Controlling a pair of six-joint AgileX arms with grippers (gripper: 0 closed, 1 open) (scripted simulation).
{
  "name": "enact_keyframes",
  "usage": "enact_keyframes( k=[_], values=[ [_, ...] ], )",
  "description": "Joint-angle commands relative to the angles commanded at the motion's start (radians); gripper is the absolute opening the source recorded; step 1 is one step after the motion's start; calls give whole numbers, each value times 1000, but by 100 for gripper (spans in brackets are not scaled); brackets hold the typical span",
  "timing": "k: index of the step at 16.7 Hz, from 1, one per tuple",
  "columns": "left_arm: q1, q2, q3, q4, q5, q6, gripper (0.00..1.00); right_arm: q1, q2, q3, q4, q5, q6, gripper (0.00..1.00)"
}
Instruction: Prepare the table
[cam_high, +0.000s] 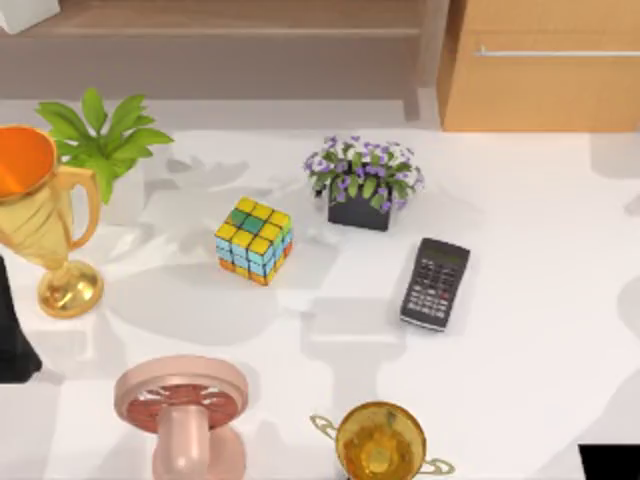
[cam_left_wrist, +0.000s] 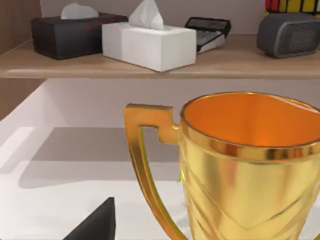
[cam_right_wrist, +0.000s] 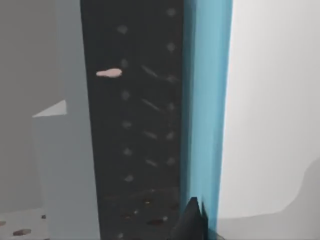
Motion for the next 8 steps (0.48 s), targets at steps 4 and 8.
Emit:
enact_keyframes(
  k=[4, 8],
  values=[
    [0, 0, 0, 0, 0, 0, 100, 0, 0, 0, 0, 0, 0, 8],
    [0, 0, 0, 0, 0, 0, 100, 0, 0, 0, 0, 0, 0, 38]
  ],
)
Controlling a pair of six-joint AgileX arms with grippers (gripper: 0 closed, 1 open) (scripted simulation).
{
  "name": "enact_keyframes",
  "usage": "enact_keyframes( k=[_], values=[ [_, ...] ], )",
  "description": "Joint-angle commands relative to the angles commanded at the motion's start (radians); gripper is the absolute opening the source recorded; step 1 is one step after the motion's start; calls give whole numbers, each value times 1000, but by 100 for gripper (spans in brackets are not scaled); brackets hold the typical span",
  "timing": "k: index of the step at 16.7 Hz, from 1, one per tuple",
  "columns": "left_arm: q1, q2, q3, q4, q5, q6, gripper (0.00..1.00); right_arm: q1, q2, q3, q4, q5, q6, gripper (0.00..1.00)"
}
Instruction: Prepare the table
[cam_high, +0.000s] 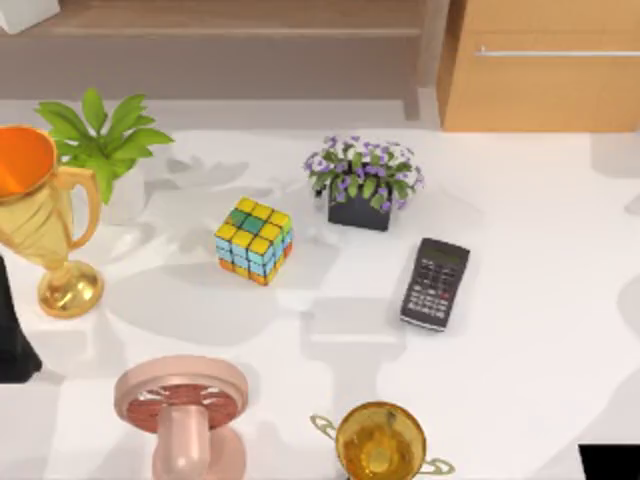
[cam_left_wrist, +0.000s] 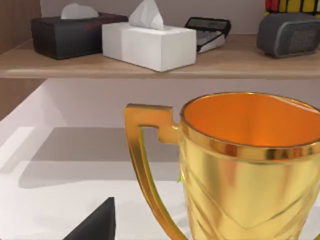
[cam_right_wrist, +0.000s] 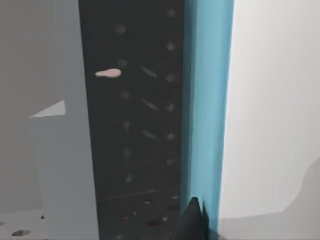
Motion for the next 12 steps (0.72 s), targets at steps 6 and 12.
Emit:
enact_keyframes(
  k=[6, 12],
  values=[
    [0, 0, 0, 0, 0, 0, 100, 0, 0, 0, 0, 0, 0, 83],
    [0, 0, 0, 0, 0, 0, 100, 0, 0, 0, 0, 0, 0, 100]
  ],
)
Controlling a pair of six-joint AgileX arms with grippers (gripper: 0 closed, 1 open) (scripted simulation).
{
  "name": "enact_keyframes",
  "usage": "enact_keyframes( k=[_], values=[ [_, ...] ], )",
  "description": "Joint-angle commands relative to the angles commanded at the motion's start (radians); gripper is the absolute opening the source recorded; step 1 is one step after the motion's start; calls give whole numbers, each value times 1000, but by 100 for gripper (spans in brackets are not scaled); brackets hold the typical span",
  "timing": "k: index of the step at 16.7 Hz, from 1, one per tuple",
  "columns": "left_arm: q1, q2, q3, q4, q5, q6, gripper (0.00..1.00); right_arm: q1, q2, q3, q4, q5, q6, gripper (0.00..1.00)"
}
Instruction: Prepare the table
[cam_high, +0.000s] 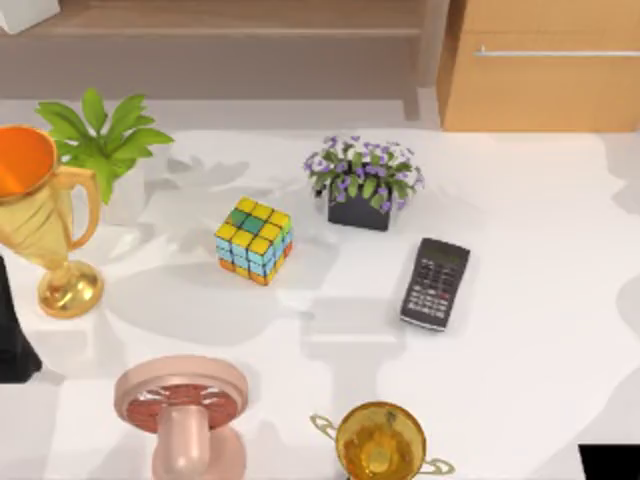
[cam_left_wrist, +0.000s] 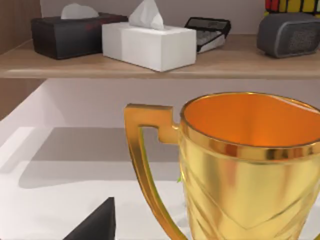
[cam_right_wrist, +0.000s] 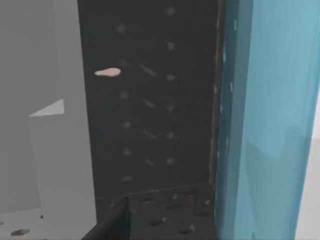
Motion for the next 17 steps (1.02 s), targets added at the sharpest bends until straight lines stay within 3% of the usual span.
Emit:
enact_keyframes(
  k=[7, 17],
  values=[
    [0, 0, 0, 0, 0, 0, 100, -4, -14, -14, 4, -6, -2, 100],
    [0, 0, 0, 0, 0, 0, 100, -67, -135, -194, 51, -64, -21, 100]
  ],
)
